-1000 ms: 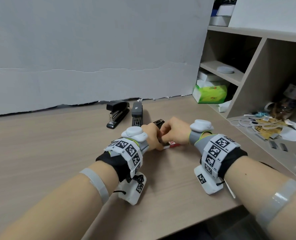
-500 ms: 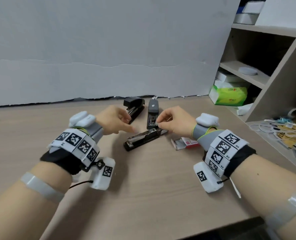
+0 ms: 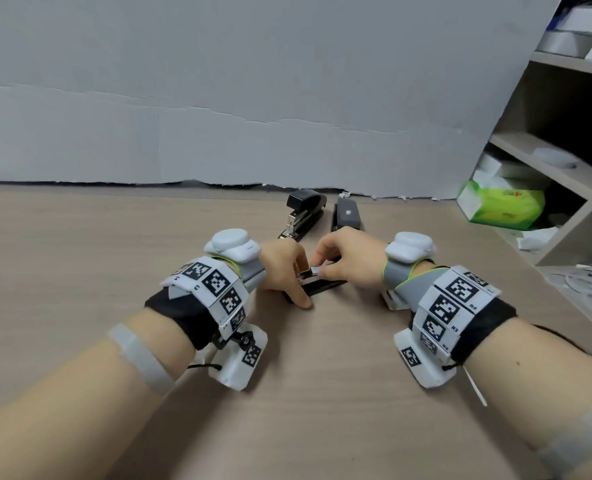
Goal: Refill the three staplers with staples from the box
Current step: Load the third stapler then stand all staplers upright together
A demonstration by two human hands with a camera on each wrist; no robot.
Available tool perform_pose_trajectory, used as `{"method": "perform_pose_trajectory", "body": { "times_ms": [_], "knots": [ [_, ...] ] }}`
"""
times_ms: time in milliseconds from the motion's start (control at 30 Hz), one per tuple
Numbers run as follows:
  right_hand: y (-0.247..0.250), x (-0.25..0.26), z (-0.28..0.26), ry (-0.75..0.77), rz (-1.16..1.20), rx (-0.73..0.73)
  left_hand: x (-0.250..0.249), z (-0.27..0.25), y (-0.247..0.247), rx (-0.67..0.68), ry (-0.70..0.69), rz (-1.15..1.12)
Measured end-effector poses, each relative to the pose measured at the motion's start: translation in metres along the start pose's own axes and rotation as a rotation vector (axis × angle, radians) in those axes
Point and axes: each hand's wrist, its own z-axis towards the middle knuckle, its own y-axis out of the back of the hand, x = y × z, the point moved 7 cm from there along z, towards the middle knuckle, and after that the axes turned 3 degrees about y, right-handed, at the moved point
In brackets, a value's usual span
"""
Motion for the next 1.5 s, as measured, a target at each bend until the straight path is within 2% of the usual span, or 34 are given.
{"method": "perform_pose_trajectory", "body": {
  "times_ms": [133, 300, 500, 733, 1500],
  "knots": [
    [-0.001, 0.0, 0.002, 0.009, 0.004, 0.018, -0.006, 0.001, 0.002, 0.02, -0.013, 0.116],
    [-0.001, 0.004, -0.002, 0.022, 0.015, 0.008, -0.008, -0.002, 0.011, 0.015, -0.068, 0.158],
    [0.004, 0.008, 0.003, 0.003, 0.051, -0.09, 0.015, 0.0, 0.014, -0.015, -0.033, 0.02],
    [0.0, 0.023, 0.007, -0.011, 0.03, -0.086, 0.028, 0.004, 0.008, 0.004, 0.0, -0.184],
    [0.0, 0.023, 0.002, -0.012, 0.056, -0.08, 0.028, 0.007, 0.004, 0.019, -0.022, -0.2]
  ]
}}
